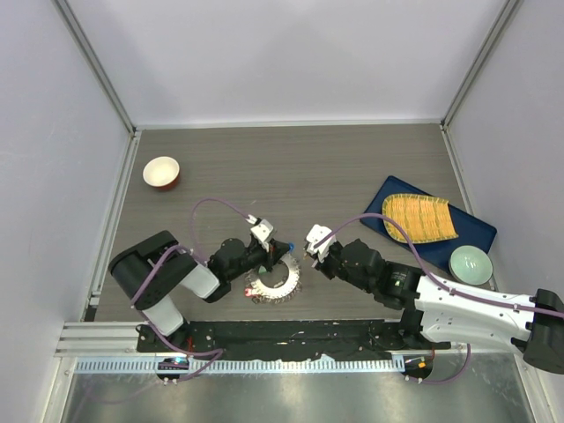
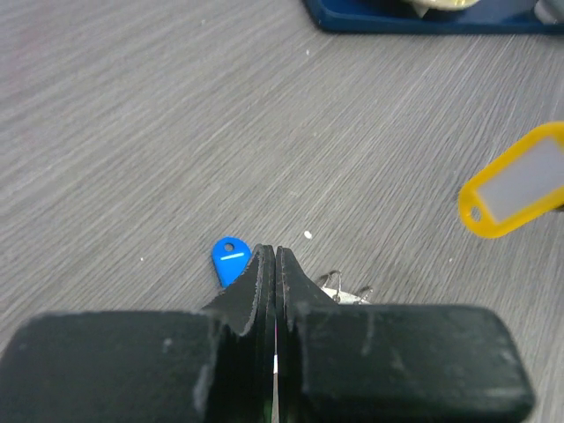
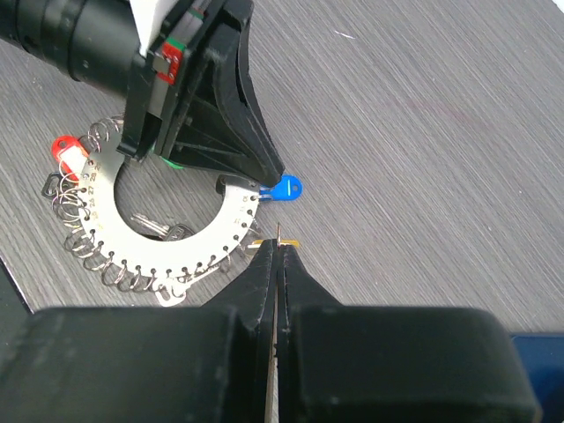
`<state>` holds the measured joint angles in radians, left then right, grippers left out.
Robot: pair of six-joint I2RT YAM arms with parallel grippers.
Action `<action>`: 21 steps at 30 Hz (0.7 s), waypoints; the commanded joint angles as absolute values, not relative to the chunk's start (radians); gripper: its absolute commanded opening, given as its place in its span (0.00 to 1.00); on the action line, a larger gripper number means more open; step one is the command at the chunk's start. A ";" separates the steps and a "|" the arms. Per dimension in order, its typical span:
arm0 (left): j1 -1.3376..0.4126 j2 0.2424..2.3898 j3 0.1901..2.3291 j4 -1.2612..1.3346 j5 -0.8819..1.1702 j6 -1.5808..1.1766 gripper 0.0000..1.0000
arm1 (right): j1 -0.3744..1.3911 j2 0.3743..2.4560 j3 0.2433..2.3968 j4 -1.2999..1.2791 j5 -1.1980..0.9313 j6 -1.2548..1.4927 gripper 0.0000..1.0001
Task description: Put the keys on the keyring
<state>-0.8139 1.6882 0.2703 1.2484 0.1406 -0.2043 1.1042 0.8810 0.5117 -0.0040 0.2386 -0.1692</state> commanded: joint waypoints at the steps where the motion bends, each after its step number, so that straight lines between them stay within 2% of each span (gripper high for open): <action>1: -0.827 1.576 0.271 1.221 0.101 -0.238 0.00 | 1.108 0.861 0.508 0.043 0.265 -0.153 0.01; 16: -0.836 1.396 0.472 0.485 0.041 -0.222 0.00 | 1.109 0.871 0.511 0.040 0.264 -0.155 0.01; 21: -0.836 1.379 0.517 0.348 0.046 -0.222 0.00 | 1.109 0.874 0.512 0.040 0.265 -0.155 0.01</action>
<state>-0.8322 1.4166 0.4751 0.4908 0.0563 -0.2279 1.1042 0.8814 0.5117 -0.0040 0.2462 -0.1684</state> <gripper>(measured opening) 0.010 0.029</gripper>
